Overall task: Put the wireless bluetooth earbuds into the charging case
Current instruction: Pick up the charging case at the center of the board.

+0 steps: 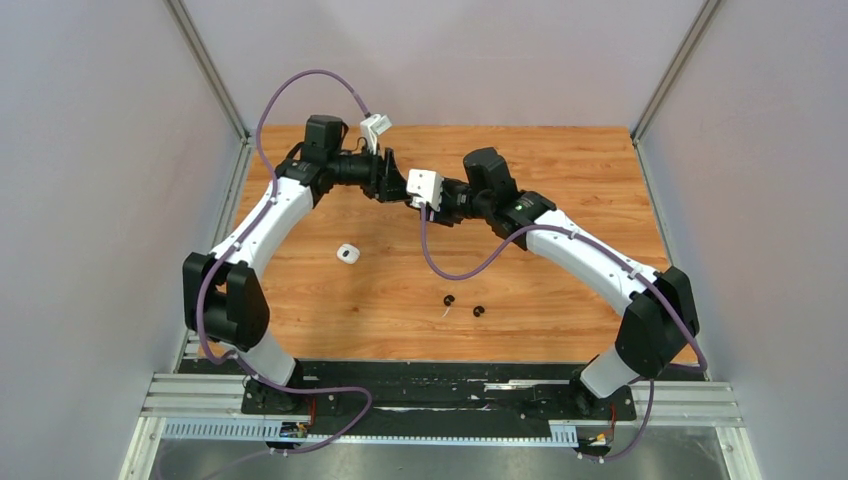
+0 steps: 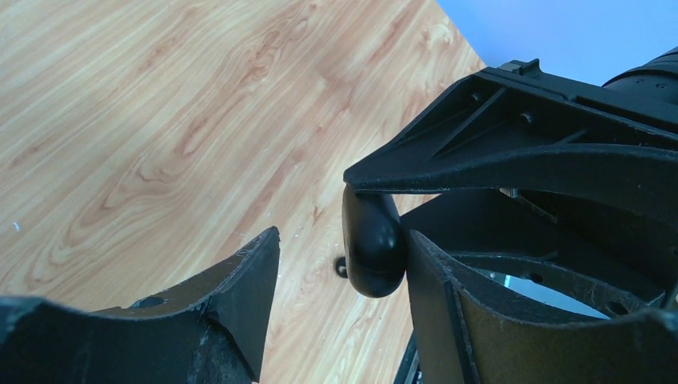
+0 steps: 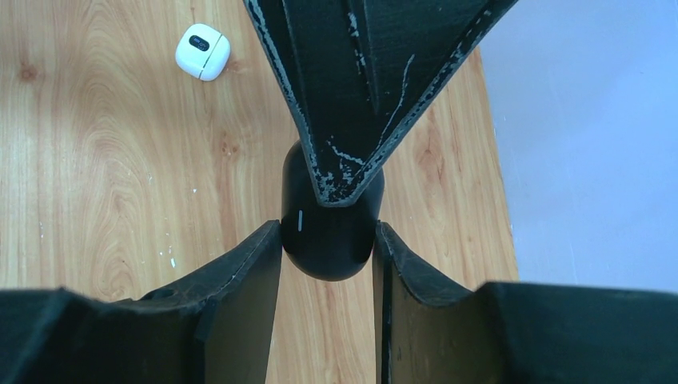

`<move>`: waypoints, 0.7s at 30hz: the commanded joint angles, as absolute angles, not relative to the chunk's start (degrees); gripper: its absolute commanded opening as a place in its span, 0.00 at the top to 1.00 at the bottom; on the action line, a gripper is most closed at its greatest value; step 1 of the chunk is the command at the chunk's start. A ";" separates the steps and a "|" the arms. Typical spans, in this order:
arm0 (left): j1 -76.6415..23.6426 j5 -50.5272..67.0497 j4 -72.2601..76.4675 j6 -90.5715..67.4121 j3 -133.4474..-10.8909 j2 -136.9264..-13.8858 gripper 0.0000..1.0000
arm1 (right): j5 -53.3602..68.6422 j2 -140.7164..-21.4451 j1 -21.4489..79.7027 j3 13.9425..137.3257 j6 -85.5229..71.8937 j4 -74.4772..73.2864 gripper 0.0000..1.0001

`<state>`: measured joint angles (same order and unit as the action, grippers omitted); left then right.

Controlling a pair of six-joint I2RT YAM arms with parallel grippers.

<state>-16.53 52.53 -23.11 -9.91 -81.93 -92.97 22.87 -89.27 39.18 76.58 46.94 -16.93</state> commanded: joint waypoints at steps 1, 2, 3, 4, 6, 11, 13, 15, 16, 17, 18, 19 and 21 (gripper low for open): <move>-17.28 52.71 -24.48 -8.68 -84.82 -94.59 0.37 | 22.22 -89.19 39.10 79.56 44.22 -14.99 1.00; -17.34 53.17 -24.84 -8.65 -85.21 -94.80 0.38 | 22.05 -89.36 39.12 79.81 43.95 -14.95 1.00; -17.50 53.43 -24.90 -8.62 -85.28 -95.13 0.41 | 21.81 -89.58 39.09 80.02 43.71 -14.93 1.00; -17.56 53.88 -24.88 -8.62 -85.46 -95.25 0.43 | 21.40 -89.76 39.11 80.19 43.38 -14.84 1.00; -17.66 54.56 -25.02 -8.70 -85.60 -95.61 0.47 | 20.66 -90.35 39.11 80.68 42.68 -14.71 1.00; -17.67 55.24 -25.72 -8.32 -85.41 -95.69 0.46 | 19.60 -90.82 39.07 81.04 40.87 -14.10 1.00; -17.67 55.32 -25.64 -8.13 -85.13 -95.38 0.44 | 19.84 -90.92 38.92 81.08 40.11 -13.92 1.00; -17.67 55.72 -25.15 -8.01 -85.01 -95.21 0.48 | 19.86 -90.92 38.86 81.08 39.91 -13.82 1.00; -17.67 56.07 -25.10 -8.05 -85.00 -95.29 0.53 | 19.86 -90.96 38.92 81.12 39.90 -13.80 1.00; -17.67 56.21 -24.86 -8.11 -84.99 -95.32 0.55 | 19.94 -90.97 38.89 81.12 39.90 -13.80 1.00; -17.67 56.46 -24.56 -8.36 -84.90 -95.34 0.60 | 20.03 -90.97 38.93 81.11 39.98 -13.72 1.00; -17.67 56.66 -23.65 -8.53 -84.60 -95.31 0.63 | 20.10 -91.02 38.84 81.12 39.99 -13.71 1.00; -17.67 57.32 -21.60 -9.32 -83.93 -95.16 0.71 | 20.36 -91.09 38.87 81.02 40.06 -13.71 1.00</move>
<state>-17.52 55.00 -25.45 -9.45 -83.22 -95.88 19.92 -91.00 39.00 78.50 41.30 -16.43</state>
